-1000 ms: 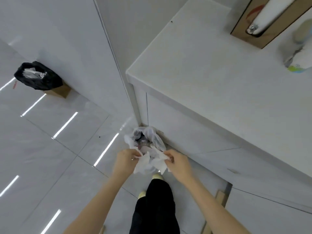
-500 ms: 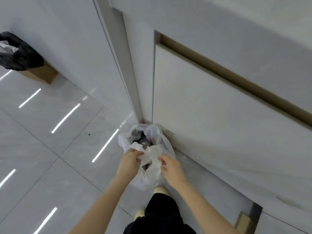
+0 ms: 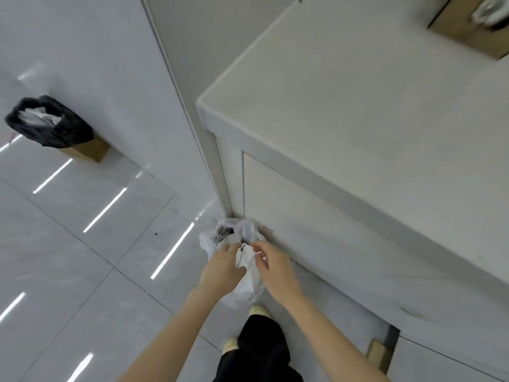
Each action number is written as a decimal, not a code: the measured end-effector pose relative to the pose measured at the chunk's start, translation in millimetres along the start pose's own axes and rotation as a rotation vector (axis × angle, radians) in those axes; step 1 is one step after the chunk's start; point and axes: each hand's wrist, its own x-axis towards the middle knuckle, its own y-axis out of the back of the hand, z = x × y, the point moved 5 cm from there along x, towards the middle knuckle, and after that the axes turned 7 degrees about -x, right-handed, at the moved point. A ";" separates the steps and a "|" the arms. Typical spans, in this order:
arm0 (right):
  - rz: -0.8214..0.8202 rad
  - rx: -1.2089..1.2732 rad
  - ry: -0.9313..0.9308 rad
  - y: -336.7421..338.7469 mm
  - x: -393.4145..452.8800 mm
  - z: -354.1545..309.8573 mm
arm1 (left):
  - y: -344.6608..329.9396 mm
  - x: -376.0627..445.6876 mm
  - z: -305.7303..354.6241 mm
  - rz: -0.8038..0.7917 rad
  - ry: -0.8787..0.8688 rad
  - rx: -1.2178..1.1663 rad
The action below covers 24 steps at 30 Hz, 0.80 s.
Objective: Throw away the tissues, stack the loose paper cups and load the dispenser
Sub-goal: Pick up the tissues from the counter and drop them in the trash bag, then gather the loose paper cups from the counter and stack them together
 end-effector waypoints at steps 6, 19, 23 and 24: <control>0.196 0.064 0.100 92.1 -65.6 -97.9 | 77.3 -80.1 113.1 0.114 -0.214 -0.136; 0.749 0.219 0.189 350.7 -171.7 -152.9 | 142.3 -189.0 373.7 0.141 -0.706 -0.240; 0.851 0.201 0.192 414.9 -179.5 -134.0 | 126.8 -186.7 435.3 0.123 -0.766 -0.269; 0.873 0.199 0.190 430.0 -180.7 -128.3 | 121.5 -184.5 449.4 0.118 -0.775 -0.278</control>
